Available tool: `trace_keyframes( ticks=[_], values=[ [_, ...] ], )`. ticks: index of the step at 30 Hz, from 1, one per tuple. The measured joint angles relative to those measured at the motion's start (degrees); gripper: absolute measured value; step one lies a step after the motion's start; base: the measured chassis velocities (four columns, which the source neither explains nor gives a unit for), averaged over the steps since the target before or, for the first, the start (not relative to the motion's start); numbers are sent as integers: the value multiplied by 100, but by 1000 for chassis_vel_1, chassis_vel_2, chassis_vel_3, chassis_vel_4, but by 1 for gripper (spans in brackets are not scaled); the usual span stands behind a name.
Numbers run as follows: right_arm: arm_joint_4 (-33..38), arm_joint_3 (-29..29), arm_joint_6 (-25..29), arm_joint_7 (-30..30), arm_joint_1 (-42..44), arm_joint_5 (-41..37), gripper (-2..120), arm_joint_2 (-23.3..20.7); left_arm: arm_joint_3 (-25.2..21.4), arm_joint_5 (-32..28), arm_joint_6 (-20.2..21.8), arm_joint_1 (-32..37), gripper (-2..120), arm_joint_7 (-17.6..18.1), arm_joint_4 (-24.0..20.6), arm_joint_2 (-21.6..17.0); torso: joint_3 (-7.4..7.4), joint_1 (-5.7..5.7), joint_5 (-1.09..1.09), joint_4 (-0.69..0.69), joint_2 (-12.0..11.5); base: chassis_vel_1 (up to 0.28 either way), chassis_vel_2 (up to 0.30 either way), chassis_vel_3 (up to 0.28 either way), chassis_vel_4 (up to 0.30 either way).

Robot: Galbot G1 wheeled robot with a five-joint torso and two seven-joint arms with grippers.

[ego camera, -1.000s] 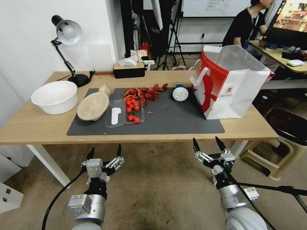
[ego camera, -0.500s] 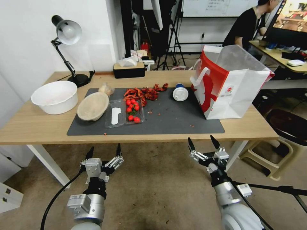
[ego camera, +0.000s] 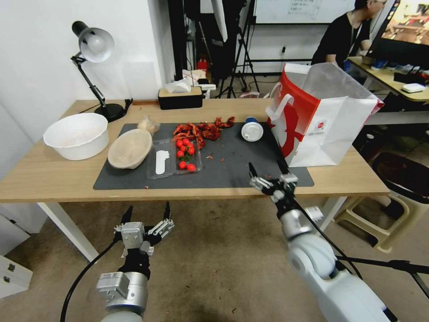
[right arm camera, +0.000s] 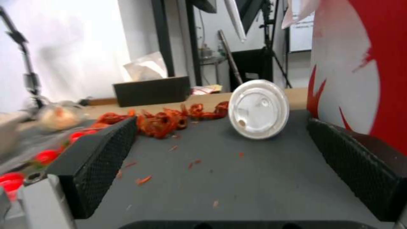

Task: Pick up the trash from the table and place it into the takeout bag.

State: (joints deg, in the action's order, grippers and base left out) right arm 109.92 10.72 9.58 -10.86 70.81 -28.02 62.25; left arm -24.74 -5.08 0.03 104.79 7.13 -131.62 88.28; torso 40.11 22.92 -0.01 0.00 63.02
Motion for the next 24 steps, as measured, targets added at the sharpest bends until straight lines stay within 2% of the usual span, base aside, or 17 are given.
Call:
trace_keyframes(
  ticks=[5, 8, 9, 12, 18, 20, 24],
  values=[
    [-477, -382, -235, -233, -744, 29, 100, 116, -5, 3, -1, -6, 100, 4, -1, 7, 0, 1, 2, 0, -1, 0, 0, 0, 0],
    [-816, -812, -946, -1014, -1543, 271, 100, 302, -56, -24, 0, -21, 100, 15, -22, -5, 0, 0, 1, 0, -1, 0, 0, 0, 0],
    [-816, -812, -946, -1014, -1543, 271, 100, 302, -56, -24, 0, -21, 100, 15, -22, -5, 0, 0, 1, 0, -1, 0, 0, 0, 0],
    [-1245, -1210, -1394, -1623, -2498, 102, 100, 467, -136, -57, 54, 52, 100, 30, -197, -66, 0, 1, 0, 1, -1, 0, 0, 0, 0],
    [-1742, -1473, -1798, -2070, -3228, 33, 100, 670, -126, -37, 65, 77, 100, 20, -200, -18, 0, 0, 1, 0, -1, 0, 0, 0, 0],
    [-2078, -1599, -2030, -2422, -3579, 45, 100, 821, -70, -7, 39, 39, 100, 5, -73, 53, 0, 1, 2, 1, -1, 0, 0, 0, 0],
    [-2326, -1726, -2270, -2730, -3823, -26, 100, 902, -49, -6, 9, -9, 100, -1, 58, 94, 0, 1, 1, -1, -1, 0, 0, 0, 0]
  ],
)
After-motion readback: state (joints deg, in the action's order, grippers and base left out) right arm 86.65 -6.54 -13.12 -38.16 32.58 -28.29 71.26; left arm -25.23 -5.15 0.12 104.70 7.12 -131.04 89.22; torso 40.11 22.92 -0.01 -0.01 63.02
